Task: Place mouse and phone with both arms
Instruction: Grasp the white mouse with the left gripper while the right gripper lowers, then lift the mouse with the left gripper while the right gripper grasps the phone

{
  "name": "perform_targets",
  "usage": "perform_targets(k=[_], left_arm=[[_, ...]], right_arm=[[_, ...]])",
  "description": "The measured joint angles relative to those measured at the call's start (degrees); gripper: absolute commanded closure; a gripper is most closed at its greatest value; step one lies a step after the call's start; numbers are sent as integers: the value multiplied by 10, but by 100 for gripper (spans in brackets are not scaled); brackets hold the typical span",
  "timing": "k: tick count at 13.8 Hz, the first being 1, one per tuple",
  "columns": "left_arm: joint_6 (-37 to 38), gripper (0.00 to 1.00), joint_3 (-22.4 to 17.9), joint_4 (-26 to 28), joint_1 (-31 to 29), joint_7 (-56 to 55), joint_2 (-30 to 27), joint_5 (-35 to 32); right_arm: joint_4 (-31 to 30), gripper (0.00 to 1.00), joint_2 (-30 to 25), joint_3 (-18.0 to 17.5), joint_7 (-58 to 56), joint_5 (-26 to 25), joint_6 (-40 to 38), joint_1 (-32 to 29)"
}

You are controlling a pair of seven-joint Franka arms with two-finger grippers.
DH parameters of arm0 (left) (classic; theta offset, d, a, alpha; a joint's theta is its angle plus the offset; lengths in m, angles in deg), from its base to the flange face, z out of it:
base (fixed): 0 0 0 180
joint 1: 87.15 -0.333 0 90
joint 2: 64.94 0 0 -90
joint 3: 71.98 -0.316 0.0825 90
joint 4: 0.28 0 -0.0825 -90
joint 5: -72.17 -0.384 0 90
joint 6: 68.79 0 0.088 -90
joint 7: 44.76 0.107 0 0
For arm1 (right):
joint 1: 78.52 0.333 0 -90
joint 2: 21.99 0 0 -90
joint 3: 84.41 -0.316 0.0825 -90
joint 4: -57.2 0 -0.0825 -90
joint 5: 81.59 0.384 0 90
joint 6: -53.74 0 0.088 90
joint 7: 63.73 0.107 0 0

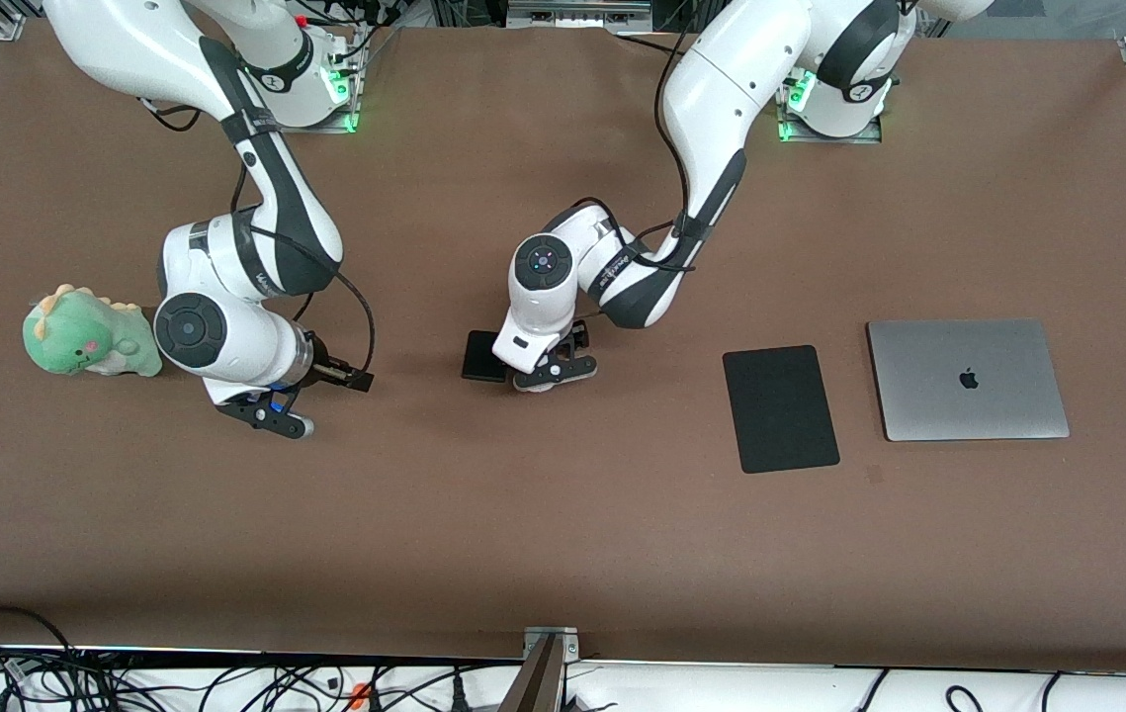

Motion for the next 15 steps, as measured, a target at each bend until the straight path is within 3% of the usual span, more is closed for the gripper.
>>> perform_targets(k=[3, 4, 8, 11, 15], left_arm=[[0, 68, 0, 0, 0, 21, 0, 0], [0, 73, -1, 0, -1, 35, 0, 0], [0, 85, -7, -6, -17, 90, -1, 0], [17, 96, -8, -2, -73, 165, -22, 0], [32, 98, -6, 65, -133, 245, -80, 0]], right_arm=[[0, 0, 0, 0, 0, 0, 3, 0], [0, 0, 0, 0, 0, 0, 5, 0], [0, 0, 0, 0, -33, -1, 24, 6], [0, 0, 0, 0, -82, -3, 37, 8], [0, 0, 0, 0, -118, -19, 60, 22]])
